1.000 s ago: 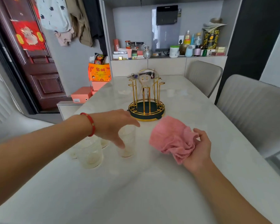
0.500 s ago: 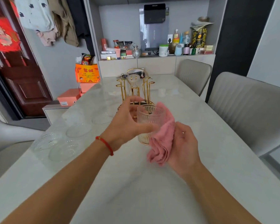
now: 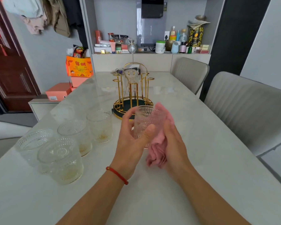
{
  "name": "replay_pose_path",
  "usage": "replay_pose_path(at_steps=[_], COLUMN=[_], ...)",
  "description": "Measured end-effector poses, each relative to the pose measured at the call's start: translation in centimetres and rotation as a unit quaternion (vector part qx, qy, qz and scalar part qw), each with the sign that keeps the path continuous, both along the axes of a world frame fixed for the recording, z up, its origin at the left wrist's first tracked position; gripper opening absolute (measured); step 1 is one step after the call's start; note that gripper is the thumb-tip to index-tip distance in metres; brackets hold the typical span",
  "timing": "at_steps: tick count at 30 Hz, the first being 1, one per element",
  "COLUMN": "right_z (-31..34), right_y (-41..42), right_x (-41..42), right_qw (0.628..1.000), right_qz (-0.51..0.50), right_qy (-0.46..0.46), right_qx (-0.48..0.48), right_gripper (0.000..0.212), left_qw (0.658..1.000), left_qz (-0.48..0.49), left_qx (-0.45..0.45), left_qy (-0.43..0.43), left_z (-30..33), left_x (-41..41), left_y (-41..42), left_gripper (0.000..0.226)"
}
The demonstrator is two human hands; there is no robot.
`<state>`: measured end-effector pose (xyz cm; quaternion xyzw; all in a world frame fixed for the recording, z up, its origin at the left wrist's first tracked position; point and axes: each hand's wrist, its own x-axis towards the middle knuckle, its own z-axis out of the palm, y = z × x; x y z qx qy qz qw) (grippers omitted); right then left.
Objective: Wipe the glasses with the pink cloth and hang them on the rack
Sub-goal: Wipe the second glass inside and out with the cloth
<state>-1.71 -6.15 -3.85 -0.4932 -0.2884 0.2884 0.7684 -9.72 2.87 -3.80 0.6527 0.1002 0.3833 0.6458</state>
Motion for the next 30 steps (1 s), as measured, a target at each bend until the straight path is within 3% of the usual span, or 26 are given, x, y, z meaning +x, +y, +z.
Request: replay_pose_path(at_steps=[3,6,8,12,14,16,19,23,28,30], right_z=[0.3,0.6,0.3,0.4,0.2,0.0,-0.5,-0.2,-0.4,-0.4], right_y=[-0.5,-0.8,-1.0,-1.6,-1.4,-0.8,0.0,0.2,0.5,0.9], right_x=[0.8,0.8,0.7,1.1,1.0,0.5,0.0,0.0,-0.5,-0.6], right_qw=[0.979,0.958,0.957,0.96,0.987,0.998,0.988,0.991,0.985,0.987], right_qz=[0.051,0.043,0.06,0.121,0.097,0.045,-0.021,-0.102,-0.163,-0.149], right_qy=[0.191,0.267,0.262,0.205,0.108,-0.039,-0.152,-0.072,0.015,0.052], right_qx=[0.051,0.097,0.113,0.149,0.072,0.007,0.021,0.056,0.053,0.042], right_gripper=[0.058,0.062,0.061,0.044,0.041,0.053,0.059,0.066,0.05,0.054], left_qw=[1.0,0.995,0.993,0.998,0.998,0.998,0.999,0.986,0.984,0.984], left_qz=[-0.015,-0.044,-0.051,-0.013,0.009,0.025,-0.003,-0.15,-0.038,-0.038], left_qx=[0.024,0.078,0.1,0.023,-0.007,-0.016,-0.01,-0.058,-0.161,-0.163], left_qy=[0.012,0.037,0.043,0.056,0.059,0.059,0.043,0.036,0.069,0.061], left_z=[-0.1,0.0,-0.1,-0.5,-1.1,-1.6,-1.9,-2.3,-2.8,-3.0], left_x=[-0.6,-1.3,-1.3,-1.1,-1.0,-0.9,-0.9,-0.7,-0.5,-0.6], left_y=[0.9,1.3,1.1,1.0,1.2,1.0,0.2,-0.6,-2.4,-2.0], left_gripper=[0.069,0.065,0.059,0.051,0.051,0.05,0.044,0.057,0.064,0.062])
